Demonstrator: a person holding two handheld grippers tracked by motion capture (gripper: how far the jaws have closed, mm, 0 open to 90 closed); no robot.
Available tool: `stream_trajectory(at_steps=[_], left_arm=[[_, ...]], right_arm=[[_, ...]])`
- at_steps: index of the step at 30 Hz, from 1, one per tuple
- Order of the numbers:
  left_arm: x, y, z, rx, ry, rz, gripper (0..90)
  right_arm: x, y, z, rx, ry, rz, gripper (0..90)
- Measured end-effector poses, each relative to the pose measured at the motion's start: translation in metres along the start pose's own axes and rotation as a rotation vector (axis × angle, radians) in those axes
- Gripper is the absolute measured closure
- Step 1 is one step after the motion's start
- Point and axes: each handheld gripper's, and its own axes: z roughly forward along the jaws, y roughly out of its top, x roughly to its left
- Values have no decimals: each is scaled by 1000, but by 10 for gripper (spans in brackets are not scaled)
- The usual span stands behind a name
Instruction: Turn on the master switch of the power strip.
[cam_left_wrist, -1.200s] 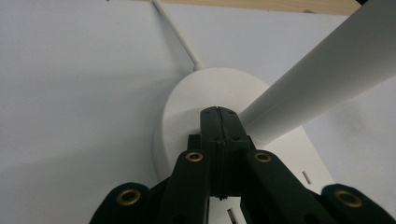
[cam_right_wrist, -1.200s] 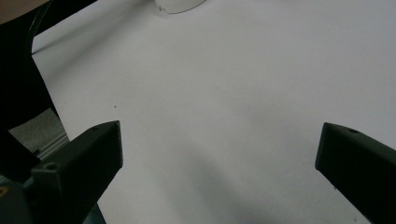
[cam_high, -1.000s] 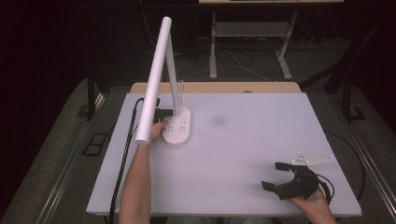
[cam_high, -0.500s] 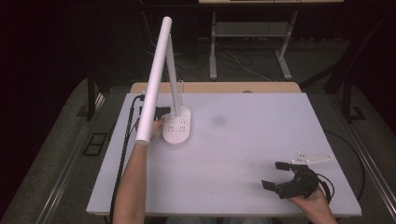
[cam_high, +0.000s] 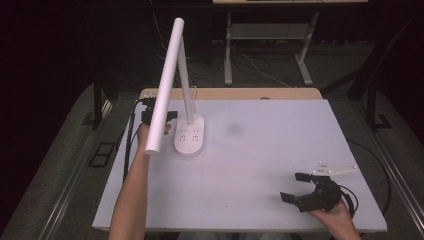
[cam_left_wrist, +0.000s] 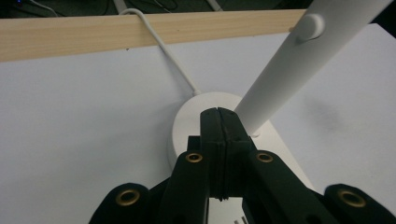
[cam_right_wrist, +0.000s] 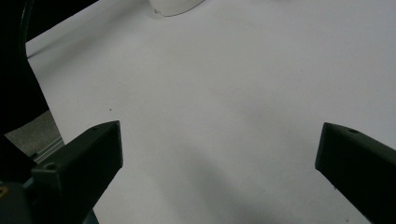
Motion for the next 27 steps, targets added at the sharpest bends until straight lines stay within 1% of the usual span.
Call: stream_trajectory(at_steps=[2, 3, 5, 6, 8, 10, 11, 12, 13, 14, 15, 17, 18, 19, 21, 22, 24, 25, 27], left_arm=[[-1, 1, -5, 1, 1, 8, 838], [-2, 1, -7, -8, 2, 4, 826], [-3, 1, -14, 2, 1, 9, 775], [-3, 1, -17, -1, -4, 8, 737], [-4, 0, -23, -8, -21, -4, 624], [-3, -2, -29, -14, -26, -9, 510], [-3, -4, -33, -20, -21, -16, 455], [-3, -5, -36, -26, -29, -28, 406], [-1, -7, -40, -27, -43, -24, 347], [1, -8, -43, -32, -58, -27, 288], [2, -9, -47, -49, -67, -41, 261], [3, -12, -55, -95, -86, -67, 243], [4, -13, -59, -106, -92, -62, 232], [4, -14, -61, -118, -90, -65, 209], [3, -16, -65, -114, -77, -48, 147], [2, -17, -67, -110, -78, -36, 123], [-1, -20, -69, -104, -97, -44, 50], [-1, -21, -70, -92, -105, -37, 14], [-4, -25, -72, -97, -112, -35, 0]], right_arm=[[0, 0, 0, -1, 0, 0, 3], [0, 0, 0, -1, 0, 1, 3], [0, 0, 0, -4, 0, -2, 3], [0, 0, 0, -4, 0, -2, 3], [-1, 0, 0, -7, 0, -4, 3], [-1, 0, 0, -7, 1, -1, 3], [-1, 0, 0, -8, 0, -3, 3], [0, 0, -1, -7, -1, -2, 3], [0, 0, -1, -6, 0, 1, 3], [0, 0, -1, -7, 0, 3, 3], [0, 0, -1, -8, -1, 4, 3], [0, 0, -1, -11, -1, -2, 3], [1, 0, -1, -13, 0, -1, 3], [1, 0, -1, -14, 0, -3, 3], [1, 0, -1, -14, 0, -3, 3], [1, 0, -1, -14, 0, -3, 3], [1, 0, -1, -14, 1, -1, 3], [1, 0, -1, -13, 2, -2, 3], [1, 1, -1, -12, 2, -1, 3]])
